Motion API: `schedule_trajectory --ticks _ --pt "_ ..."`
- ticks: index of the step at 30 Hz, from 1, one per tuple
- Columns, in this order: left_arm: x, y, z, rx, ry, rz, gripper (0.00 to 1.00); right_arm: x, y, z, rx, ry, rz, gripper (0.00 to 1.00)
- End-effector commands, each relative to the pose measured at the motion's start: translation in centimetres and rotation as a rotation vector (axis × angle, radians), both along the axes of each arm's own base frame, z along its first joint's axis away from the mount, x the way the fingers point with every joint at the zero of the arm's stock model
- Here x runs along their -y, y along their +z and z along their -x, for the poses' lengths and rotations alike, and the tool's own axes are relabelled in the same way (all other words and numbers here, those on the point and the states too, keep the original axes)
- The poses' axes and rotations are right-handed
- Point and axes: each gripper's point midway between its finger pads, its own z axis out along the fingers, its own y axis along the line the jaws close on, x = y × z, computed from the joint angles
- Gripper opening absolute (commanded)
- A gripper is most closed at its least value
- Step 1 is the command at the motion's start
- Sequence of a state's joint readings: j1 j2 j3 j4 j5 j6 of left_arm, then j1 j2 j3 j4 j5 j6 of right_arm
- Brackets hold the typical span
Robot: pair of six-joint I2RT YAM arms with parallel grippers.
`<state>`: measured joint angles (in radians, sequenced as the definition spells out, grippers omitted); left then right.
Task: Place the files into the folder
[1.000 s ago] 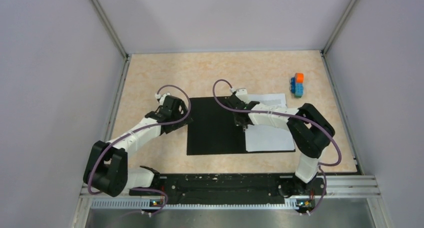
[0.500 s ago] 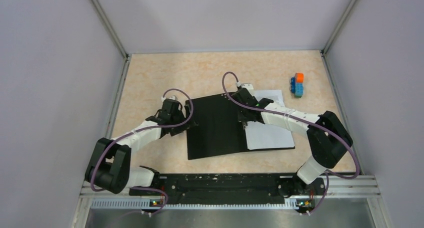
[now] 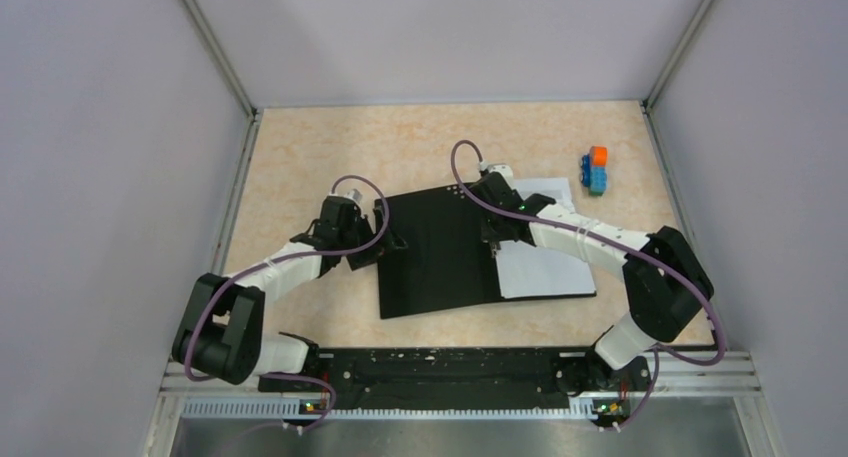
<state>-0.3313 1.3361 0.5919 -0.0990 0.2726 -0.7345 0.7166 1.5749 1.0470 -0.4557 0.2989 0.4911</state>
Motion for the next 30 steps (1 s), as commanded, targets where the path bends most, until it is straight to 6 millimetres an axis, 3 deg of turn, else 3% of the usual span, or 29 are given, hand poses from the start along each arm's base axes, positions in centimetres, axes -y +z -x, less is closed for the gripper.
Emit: schedule_trajectory --ticks 1,8,17,23,30 --pt "2.3 2.9 -1.0 0.077 -0.055 0.15 0.95 -0.7 3.7 -1.6 0.095 -0.009 -0.081 0.0" --pt "1.7 6.4 -0.2 0.126 -0.047 0.197 0.95 0.0 2.4 -1.4 0.071 -0.016 -0.063 0.0" --pt "3.1 10.7 0.7 0.183 -0.106 0.318 0.95 -1.7 0.2 -1.1 0.016 0.003 -0.126 0.0" --pt "4.0 14.7 0.9 0.263 -0.17 0.379 0.95 -3.8 -1.7 -0.9 -0.015 0.006 -0.209 0.0" --pt "4.2 16.5 0.7 0.291 -0.214 0.366 0.96 -7.3 -2.7 -0.7 -0.03 0.013 -0.31 0.0"
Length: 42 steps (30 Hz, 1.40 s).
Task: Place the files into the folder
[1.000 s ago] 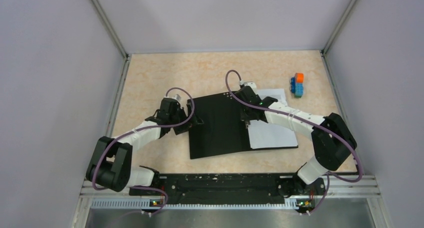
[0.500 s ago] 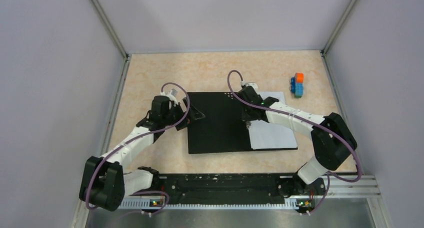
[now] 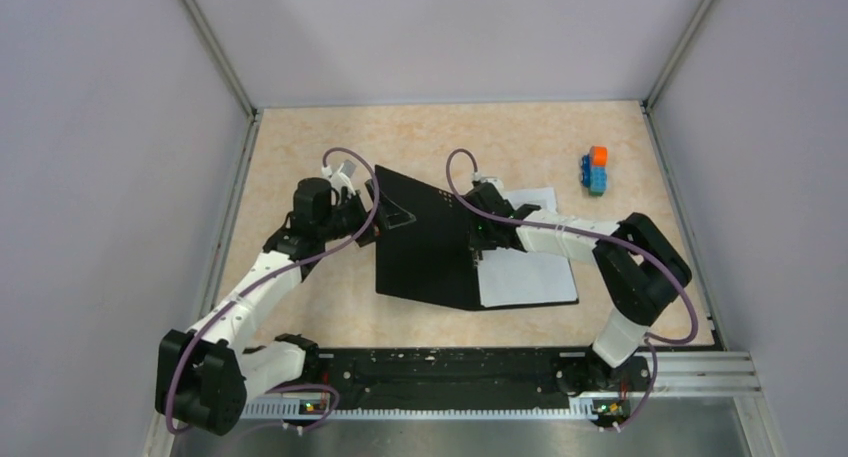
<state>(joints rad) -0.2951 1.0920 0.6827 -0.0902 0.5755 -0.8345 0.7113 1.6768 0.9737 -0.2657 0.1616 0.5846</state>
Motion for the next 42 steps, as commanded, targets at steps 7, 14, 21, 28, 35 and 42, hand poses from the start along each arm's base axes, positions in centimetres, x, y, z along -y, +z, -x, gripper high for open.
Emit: schedule_trajectory --ticks 7,14,21,28,35,42 --pt "1.5 5.8 -0.2 0.143 -0.12 0.057 0.96 -10.4 1.4 -0.6 0.017 0.022 -0.332 0.0" --pt "1.5 6.7 -0.4 0.158 -0.134 0.041 0.98 -15.4 1.4 -0.1 -0.039 0.057 -0.465 0.0" --pt "1.6 7.3 -0.6 0.174 -0.145 0.04 0.98 -14.4 4.4 -0.6 0.02 0.051 -0.467 0.21" --pt "2.6 8.8 -1.1 0.194 -0.178 0.081 0.98 -9.6 10.2 -1.3 0.156 -0.004 -0.438 0.4" --pt "4.9 10.8 -1.2 0.232 -0.238 0.106 0.98 -2.3 14.4 -1.0 0.302 -0.109 -0.324 0.58" --pt "8.5 10.6 -1.7 0.224 -0.292 0.117 0.98 5.2 20.5 0.1 0.482 -0.221 -0.197 0.64"
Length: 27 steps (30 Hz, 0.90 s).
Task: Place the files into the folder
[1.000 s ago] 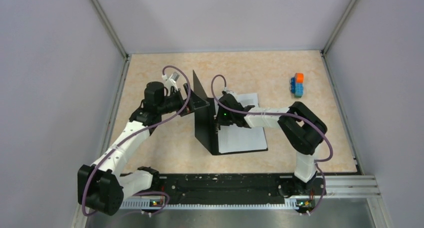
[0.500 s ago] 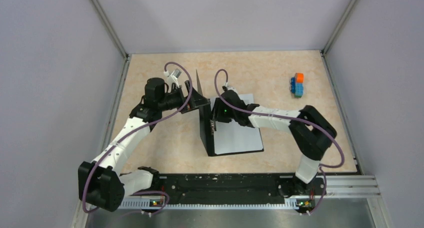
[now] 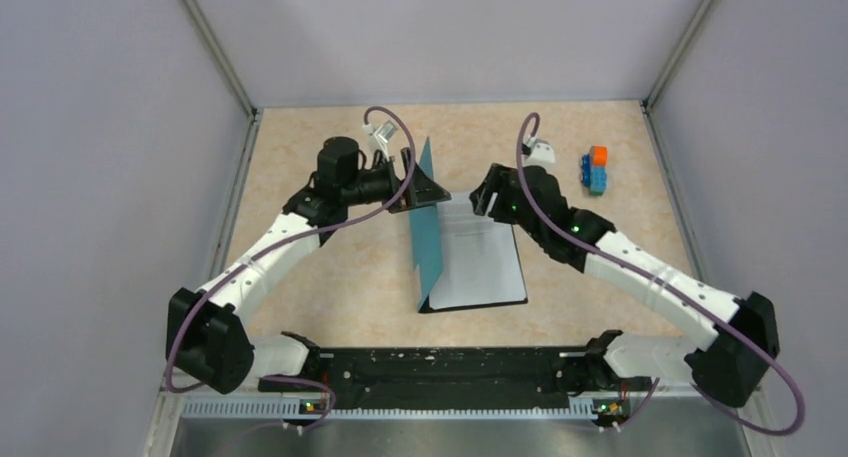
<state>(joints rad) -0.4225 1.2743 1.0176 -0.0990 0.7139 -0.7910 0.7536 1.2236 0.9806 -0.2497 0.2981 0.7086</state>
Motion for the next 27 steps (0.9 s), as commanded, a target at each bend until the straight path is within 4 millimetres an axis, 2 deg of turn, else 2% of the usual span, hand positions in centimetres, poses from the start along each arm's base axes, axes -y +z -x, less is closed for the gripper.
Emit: schedule_trajectory --ticks 1,5,9,15,20,23,27 --pt "2.4 1.4 -1.0 0.053 -0.028 0.035 0.98 6.0 3.5 0.6 0.099 -0.137 0.137 0.65" --pt "4.9 0.3 -1.8 0.038 -0.052 0.048 0.98 8.3 6.6 1.9 0.151 -0.17 0.15 0.68" --pt "7.4 -2.8 -2.1 -0.015 -0.068 0.009 0.98 9.0 7.4 2.5 0.166 -0.166 0.15 0.71" --pt "8.9 -10.0 -2.0 -0.123 -0.067 -0.083 0.98 9.1 4.7 2.5 0.132 -0.168 0.193 0.73" --pt "8.4 -15.0 -1.1 -0.194 -0.063 -0.158 0.98 8.7 2.6 2.3 0.105 -0.156 0.204 0.74" --pt "7.8 -16.2 -0.7 -0.203 -0.057 -0.19 0.98 8.5 1.6 2.2 0.092 -0.153 0.212 0.74" --pt "7.0 -15.6 -0.8 -0.167 -0.038 -0.237 0.98 8.2 0.6 2.0 0.078 -0.152 0.214 0.76"
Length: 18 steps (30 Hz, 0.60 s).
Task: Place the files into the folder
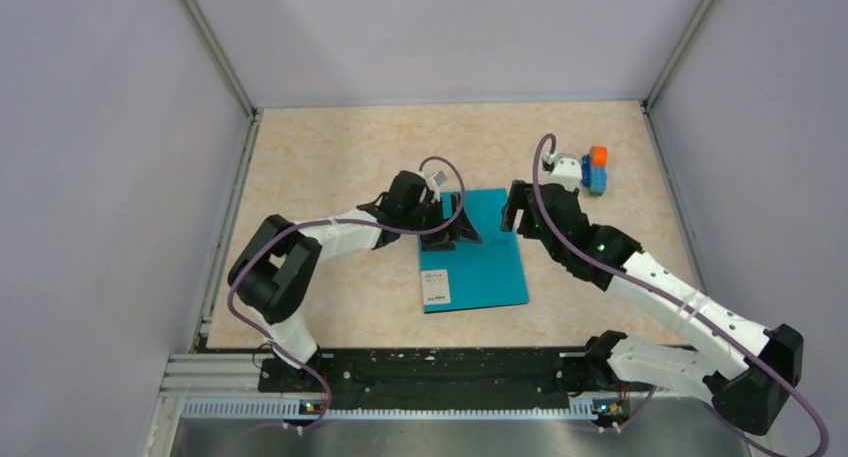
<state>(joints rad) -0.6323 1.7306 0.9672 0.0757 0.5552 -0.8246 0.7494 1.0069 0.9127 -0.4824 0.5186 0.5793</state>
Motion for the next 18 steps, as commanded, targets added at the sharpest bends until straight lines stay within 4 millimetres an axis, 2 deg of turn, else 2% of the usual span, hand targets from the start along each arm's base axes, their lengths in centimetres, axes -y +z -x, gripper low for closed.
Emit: schedule_trajectory --ticks 1,5,8,9,13,18 --pt "-0.6 2.4 -1.1 0.134 0.005 -0.029 0.98 -0.4 0.4 -0.9 0.03 -0.014 -0.031 0.77" --pt "-2.6 5.0 -1.9 0.228 0.063 -0.113 0.98 -0.6 0.2 -1.2 0.027 -0.025 -0.034 0.79" --pt "-5.1 6.5 -3.1 0.278 0.168 -0.22 0.98 -0.9 0.2 -1.6 0.03 -0.023 -0.034 0.92" --pt "-6.0 6.9 -3.4 0.293 0.205 -0.256 0.98 -1.0 0.2 -1.7 0.031 -0.021 -0.029 0.94" --pt "-9.8 9.3 -4.7 0.426 0.341 -0.365 0.98 -1.5 0.5 -2.5 0.044 -0.016 -0.02 0.99" --pt "-13.9 12.5 -5.4 0.551 0.454 -0.463 0.98 -3.0 0.9 -3.6 0.067 0.016 -0.046 0.99"
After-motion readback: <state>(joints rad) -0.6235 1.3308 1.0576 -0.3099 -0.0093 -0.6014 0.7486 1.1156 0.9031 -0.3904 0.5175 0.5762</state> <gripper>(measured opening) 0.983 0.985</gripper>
